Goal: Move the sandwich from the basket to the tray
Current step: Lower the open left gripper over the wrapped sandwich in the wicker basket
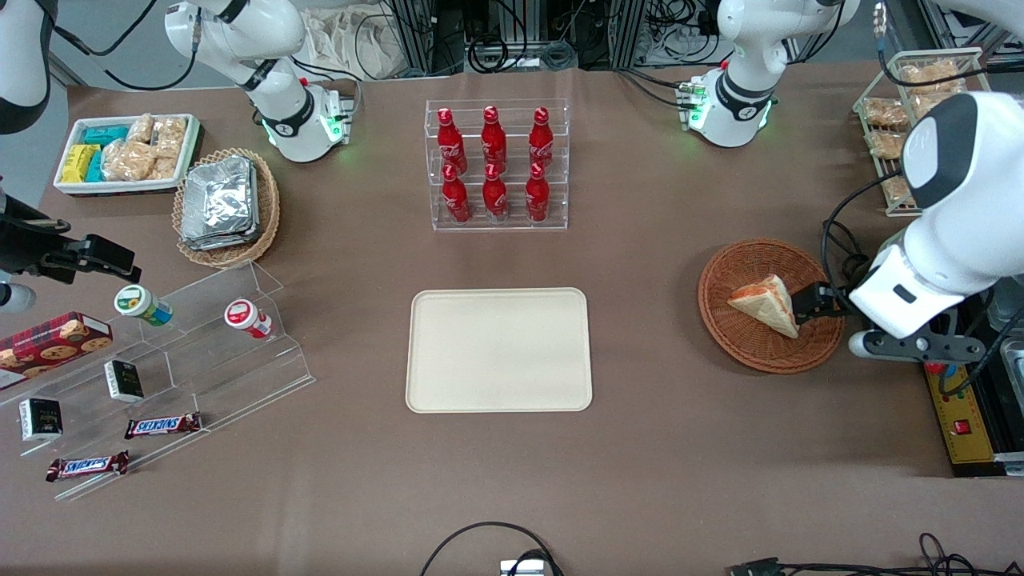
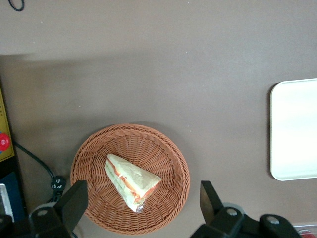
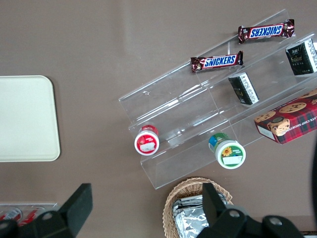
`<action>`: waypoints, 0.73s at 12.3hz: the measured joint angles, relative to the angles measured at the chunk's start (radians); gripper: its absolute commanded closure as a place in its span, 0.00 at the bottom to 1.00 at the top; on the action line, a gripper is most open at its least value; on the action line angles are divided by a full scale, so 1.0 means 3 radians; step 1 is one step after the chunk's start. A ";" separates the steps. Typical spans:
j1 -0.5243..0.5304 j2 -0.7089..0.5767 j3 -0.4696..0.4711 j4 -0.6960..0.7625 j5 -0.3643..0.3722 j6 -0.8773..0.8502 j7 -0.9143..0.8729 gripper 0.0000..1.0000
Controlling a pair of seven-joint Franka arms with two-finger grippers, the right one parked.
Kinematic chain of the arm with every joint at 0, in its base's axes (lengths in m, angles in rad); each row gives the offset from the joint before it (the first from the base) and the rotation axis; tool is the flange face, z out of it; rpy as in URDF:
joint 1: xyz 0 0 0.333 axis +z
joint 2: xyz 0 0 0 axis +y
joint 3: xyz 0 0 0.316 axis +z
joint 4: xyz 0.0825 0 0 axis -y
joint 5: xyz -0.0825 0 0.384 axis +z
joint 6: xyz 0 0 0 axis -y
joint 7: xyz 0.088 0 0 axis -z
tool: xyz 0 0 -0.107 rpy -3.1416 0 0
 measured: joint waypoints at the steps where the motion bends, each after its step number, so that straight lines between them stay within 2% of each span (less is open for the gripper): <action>1: 0.0000 0.0036 0.0000 0.0019 0.0001 0.0000 0.0002 0.00; 4: 0.0009 0.0103 0.0026 0.0018 0.0008 0.0009 -0.0169 0.00; 7: 0.0072 0.0228 0.0060 -0.0052 0.0085 0.0037 -0.1113 0.00; 9: 0.0182 0.0228 0.0066 -0.0412 0.0090 0.0377 -0.1414 0.00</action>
